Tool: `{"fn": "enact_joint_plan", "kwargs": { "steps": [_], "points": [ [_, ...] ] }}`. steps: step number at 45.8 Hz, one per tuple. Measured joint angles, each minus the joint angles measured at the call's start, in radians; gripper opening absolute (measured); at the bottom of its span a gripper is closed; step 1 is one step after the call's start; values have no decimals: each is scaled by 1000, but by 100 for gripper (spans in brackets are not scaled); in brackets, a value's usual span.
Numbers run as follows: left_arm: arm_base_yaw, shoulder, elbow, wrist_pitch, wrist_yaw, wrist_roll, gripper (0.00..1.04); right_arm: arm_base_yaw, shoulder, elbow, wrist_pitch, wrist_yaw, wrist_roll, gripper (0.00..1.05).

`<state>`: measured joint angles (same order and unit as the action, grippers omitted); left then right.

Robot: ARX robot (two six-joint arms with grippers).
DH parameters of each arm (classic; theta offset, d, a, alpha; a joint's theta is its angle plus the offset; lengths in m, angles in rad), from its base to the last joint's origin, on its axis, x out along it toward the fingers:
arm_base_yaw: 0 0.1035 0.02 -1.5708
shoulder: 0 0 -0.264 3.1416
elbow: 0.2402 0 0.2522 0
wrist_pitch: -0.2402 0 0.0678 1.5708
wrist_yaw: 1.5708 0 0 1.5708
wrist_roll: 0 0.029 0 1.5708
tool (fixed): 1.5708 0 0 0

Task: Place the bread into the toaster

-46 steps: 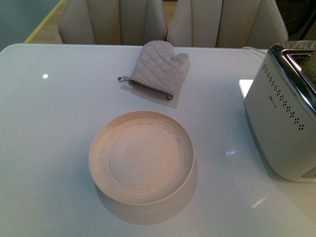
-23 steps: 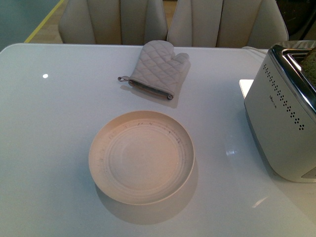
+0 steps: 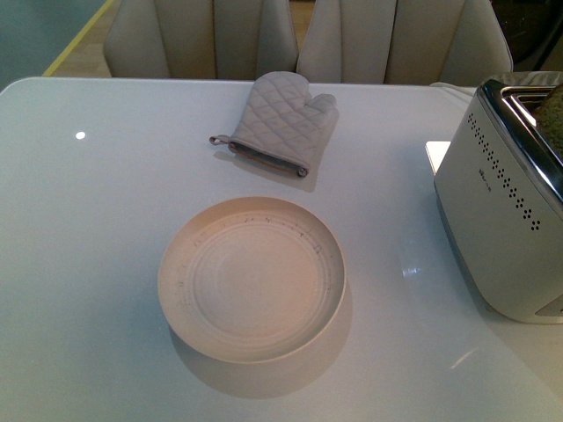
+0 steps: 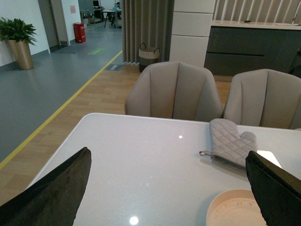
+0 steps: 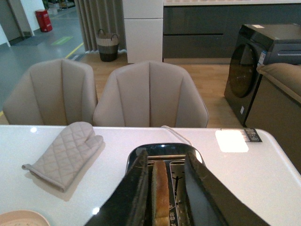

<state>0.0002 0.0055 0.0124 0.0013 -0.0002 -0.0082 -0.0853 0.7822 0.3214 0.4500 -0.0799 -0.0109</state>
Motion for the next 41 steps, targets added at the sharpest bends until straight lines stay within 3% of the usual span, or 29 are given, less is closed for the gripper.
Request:
{"fn": "enact_joint_plan", "kwargs": {
  "steps": [7, 41],
  "points": [
    [0, 0, 0, 0, 0, 0, 98, 68, -63, -73, 10, 72, -2, 2],
    [0, 0, 0, 0, 0, 0, 98, 82, -401, -277, -118, 80, 3, 2]
  ]
}}
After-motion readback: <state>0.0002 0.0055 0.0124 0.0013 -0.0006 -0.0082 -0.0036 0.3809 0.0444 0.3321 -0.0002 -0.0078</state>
